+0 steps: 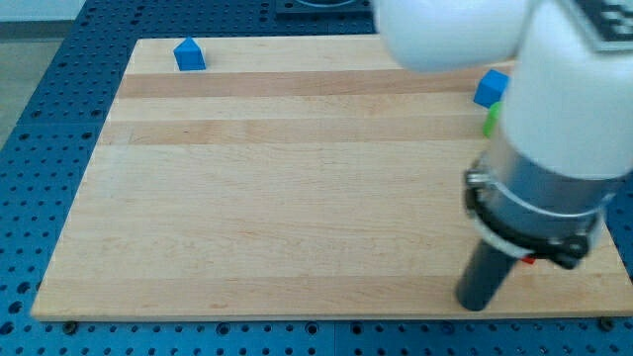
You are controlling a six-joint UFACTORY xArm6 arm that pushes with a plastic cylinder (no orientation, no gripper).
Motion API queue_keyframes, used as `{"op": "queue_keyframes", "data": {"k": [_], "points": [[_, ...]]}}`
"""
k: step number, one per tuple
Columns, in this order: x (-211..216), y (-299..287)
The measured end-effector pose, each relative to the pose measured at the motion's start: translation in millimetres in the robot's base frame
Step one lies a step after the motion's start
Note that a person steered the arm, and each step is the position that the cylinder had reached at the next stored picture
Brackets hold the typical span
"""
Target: Move green star to the top center
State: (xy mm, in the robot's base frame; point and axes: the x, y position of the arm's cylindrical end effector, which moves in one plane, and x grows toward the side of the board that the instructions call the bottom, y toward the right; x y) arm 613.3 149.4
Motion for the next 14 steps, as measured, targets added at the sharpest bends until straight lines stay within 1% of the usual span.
{"op": "queue_keyframes", "data": {"k": [1, 3, 4, 5, 6, 8, 11, 13, 14], "points": [[-4.9, 45.9], [-34.1, 119.7], [-53.8, 134.7], [-67.6, 136.3], [-71.2, 131.4], [-73.3, 96.5], [-104.2, 44.7], [-116.3, -7.1], [-122.5, -12.0]]}}
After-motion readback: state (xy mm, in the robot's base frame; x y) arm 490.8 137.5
